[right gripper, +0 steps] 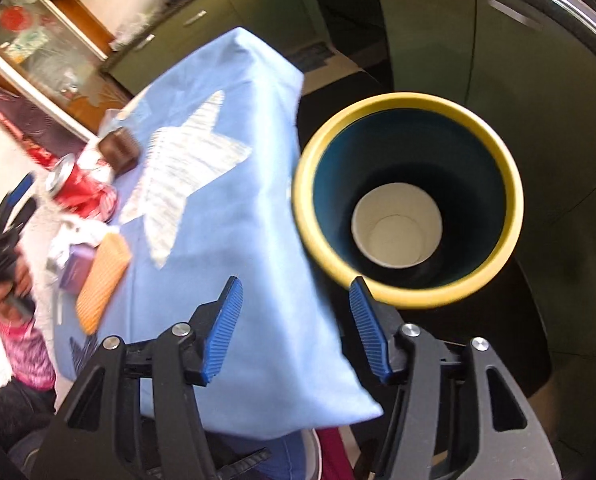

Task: Collect trash
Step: 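Grasp the red Coca-Cola can with the left tool, then carry the can over the yellow-rimmed bin and open the left tool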

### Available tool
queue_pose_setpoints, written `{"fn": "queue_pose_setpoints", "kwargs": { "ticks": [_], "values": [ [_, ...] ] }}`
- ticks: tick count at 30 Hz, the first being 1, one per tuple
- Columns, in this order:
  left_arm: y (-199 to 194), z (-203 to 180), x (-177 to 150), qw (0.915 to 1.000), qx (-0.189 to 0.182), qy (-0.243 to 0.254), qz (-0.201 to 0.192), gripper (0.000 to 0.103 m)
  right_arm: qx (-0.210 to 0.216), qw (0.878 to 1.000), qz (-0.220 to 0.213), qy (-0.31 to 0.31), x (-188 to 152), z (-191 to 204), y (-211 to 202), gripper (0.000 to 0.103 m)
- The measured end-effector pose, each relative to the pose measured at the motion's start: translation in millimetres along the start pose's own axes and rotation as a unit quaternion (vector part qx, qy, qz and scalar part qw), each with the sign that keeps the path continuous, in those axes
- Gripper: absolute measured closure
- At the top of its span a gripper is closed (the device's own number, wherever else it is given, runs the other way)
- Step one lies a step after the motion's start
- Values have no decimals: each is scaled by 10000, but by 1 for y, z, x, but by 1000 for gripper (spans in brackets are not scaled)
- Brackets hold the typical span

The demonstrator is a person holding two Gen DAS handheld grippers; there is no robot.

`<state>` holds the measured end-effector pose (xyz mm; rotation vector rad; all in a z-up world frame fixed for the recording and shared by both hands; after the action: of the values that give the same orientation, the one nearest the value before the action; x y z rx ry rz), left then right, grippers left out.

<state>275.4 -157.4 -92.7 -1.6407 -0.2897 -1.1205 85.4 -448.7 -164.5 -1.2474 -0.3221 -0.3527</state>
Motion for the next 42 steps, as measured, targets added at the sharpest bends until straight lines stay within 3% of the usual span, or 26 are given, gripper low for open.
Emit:
{"fn": "queue_pose_setpoints", "kwargs": {
  "ticks": [6,16,19,20,27,42],
  "values": [
    [31,-10,-7,9979,-203,198,583,4,126,9998,-169,-6,-17,18,1,48],
    [54,-8,-12,9952,-261,293,898,4,290,9993,-216,128,-25,6,8,48],
    [60,-4,-13,9947,-225,222,979,21,316,9991,-224,141,-25,5,9,48],
    [61,-3,-13,9943,-269,164,1019,31,327,9991,-226,139,-25,4,10,48],
    [58,-7,-9,9949,-334,165,939,32,353,9990,-223,152,-26,3,11,48],
    [0,-43,34,9971,-643,85,390,32,213,9987,-457,62,-30,2,-4,48]
  ]
}}
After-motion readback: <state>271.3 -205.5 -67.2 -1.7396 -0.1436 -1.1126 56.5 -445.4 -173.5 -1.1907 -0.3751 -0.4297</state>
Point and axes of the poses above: each gripper's, at about its wrist camera, not at the fingertips, and y roughly the way its jaws point, z to its left, x to its top, the point moved 7 cm from there along y, roughly the way its jaws point, and after that the axes turned 12 degrees about -y, right-handed, at the moved point
